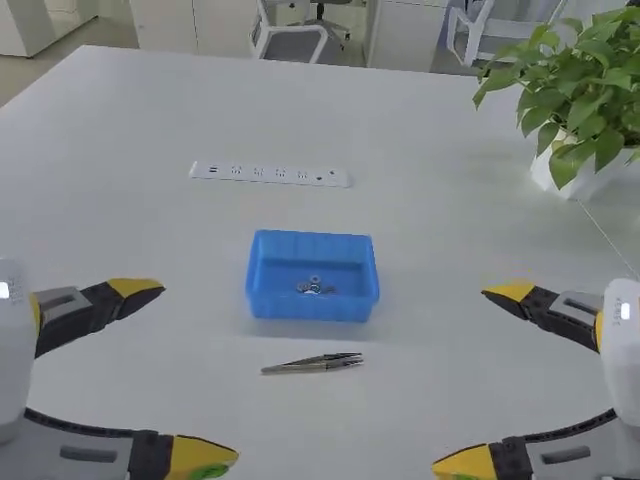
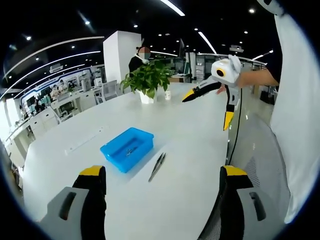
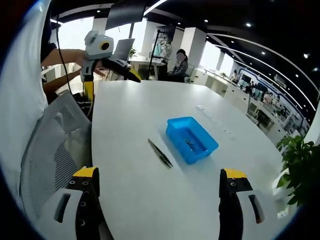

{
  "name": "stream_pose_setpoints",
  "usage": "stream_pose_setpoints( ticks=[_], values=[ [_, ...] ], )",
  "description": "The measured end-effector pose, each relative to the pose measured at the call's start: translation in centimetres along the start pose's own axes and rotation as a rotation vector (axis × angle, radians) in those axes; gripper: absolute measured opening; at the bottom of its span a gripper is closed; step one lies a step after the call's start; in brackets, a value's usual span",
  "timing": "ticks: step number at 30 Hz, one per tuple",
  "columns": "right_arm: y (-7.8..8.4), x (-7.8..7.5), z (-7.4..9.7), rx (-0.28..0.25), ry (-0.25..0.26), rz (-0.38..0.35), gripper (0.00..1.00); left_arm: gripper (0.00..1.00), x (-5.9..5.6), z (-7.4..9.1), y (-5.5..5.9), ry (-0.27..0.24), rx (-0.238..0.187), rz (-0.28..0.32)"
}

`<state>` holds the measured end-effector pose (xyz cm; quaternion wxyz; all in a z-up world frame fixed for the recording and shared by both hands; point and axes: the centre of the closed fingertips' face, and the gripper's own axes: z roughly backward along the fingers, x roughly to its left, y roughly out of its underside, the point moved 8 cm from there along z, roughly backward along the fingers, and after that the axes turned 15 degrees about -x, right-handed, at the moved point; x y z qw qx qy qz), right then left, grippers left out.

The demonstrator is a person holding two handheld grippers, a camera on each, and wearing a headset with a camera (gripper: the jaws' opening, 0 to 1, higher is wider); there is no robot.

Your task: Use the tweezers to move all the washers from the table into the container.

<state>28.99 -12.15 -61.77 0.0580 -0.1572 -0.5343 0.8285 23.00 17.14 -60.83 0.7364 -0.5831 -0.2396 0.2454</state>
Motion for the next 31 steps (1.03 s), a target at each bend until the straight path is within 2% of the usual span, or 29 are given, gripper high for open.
stream_pose_setpoints(
  ticks=[4, 7, 17, 21, 27, 31],
  values=[
    [0.0, -0.1, 0.1, -0.003, 0.007, -0.001, 1.0, 1.0, 0.3, 0.3, 0.2, 0.0, 0.025, -0.017],
    [-0.3, -0.2, 0.0, -0.012, 0.008, -0.001, 1.0, 1.0, 0.3, 0.5, 0.1, -0.002, 0.016, -0.016],
    [-1.0, -0.2, -0.7, -0.042, -0.036, 0.025, 1.0, 1.0, 0.3, 0.5, -0.2, 0.005, 0.038, -0.029],
    [-1.3, -0.5, -0.8, -0.058, -0.039, 0.026, 1.0, 1.0, 0.5, 0.2, -1.0, -0.006, -0.002, -0.035],
    [-1.2, -0.8, -0.9, -0.054, -0.047, 0.02, 1.0, 1.0, 0.7, -0.2, -1.2, -0.003, 0.019, -0.051],
    [-1.4, -0.8, -0.9, -0.058, -0.049, 0.024, 1.0, 1.0, 0.8, -0.4, -1.4, 0.002, 0.018, -0.057]
  ],
)
